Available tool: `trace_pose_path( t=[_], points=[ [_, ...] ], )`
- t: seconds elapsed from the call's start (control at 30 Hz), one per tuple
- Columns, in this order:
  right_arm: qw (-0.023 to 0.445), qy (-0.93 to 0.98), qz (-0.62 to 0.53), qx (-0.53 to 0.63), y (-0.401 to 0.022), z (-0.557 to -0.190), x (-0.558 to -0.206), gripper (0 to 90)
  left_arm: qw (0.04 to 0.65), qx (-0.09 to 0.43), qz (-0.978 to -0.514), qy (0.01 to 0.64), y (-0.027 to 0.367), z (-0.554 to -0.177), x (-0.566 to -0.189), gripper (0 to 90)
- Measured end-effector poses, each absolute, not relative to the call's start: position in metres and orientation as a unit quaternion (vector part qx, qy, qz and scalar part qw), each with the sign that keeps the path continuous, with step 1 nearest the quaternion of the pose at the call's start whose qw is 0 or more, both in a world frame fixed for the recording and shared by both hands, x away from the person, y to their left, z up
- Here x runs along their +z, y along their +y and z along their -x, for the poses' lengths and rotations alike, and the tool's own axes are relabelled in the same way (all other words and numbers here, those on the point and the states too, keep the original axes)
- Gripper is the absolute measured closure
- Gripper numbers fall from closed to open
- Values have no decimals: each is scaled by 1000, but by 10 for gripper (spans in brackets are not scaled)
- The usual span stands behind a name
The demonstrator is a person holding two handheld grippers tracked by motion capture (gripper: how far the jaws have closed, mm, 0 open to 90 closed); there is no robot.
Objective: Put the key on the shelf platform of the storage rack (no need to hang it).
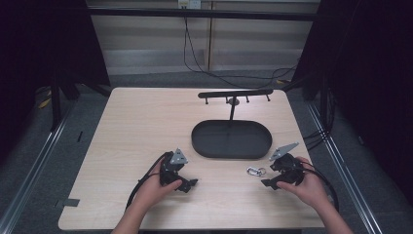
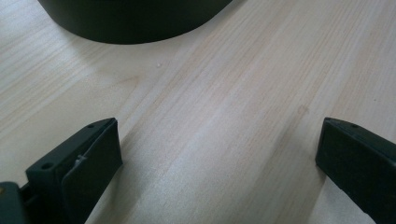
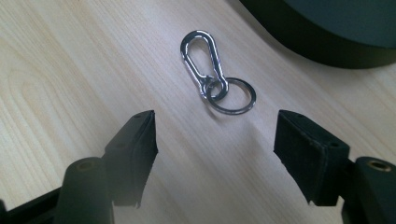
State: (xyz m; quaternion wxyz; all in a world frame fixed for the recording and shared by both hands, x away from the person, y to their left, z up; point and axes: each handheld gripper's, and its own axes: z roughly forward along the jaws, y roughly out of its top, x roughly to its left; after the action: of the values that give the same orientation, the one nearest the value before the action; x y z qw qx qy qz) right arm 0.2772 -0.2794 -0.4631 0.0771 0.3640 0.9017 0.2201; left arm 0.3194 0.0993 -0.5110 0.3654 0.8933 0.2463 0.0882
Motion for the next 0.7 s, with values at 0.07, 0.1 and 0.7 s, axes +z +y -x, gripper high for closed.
trace_pose_path(
  t=[0.07, 0.1, 0.7],
  points=[
    [84, 906, -357, 210, -276, -280, -463, 305, 365, 88, -893, 246, 99, -319, -511, 0],
    [84, 906, -357, 210, -276, -280, -463, 305, 365, 88, -893, 246, 99, -319, -511, 0],
    [83, 926, -327, 169, -240, -300, -456, 332, 365, 88, -893, 246, 99, -319, -511, 0]
  ],
)
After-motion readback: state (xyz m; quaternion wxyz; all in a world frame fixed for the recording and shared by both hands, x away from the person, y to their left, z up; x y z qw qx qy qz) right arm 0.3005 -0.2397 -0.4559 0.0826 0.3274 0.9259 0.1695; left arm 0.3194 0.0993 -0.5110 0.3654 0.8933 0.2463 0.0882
